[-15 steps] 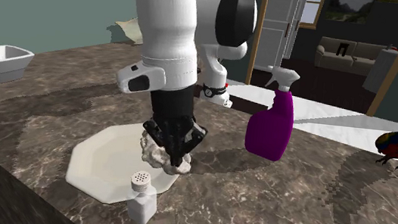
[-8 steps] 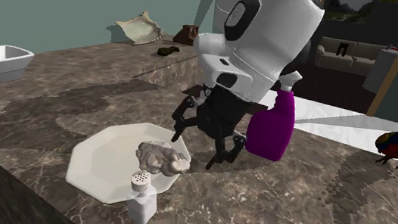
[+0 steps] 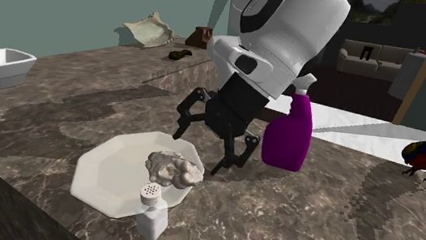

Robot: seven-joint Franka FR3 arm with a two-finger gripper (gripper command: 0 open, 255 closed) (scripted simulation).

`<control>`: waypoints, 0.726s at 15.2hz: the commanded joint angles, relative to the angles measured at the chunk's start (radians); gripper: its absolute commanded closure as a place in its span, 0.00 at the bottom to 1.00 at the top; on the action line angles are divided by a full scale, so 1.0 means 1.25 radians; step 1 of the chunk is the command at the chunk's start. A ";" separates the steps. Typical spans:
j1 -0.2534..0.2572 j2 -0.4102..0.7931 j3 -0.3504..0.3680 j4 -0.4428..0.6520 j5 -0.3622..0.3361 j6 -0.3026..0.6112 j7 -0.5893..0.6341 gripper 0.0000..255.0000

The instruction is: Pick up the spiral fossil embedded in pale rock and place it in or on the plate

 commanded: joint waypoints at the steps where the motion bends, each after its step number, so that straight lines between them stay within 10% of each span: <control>1: -0.001 0.070 0.002 -0.015 -0.006 0.000 0.001 0.00; 6: -0.004 0.070 0.005 -0.015 -0.008 0.000 0.002 0.00; 7: 0.001 0.058 0.004 -0.045 -0.016 0.013 0.018 1.00; 11: 0.010 0.022 0.004 -0.078 -0.025 0.006 0.026 1.00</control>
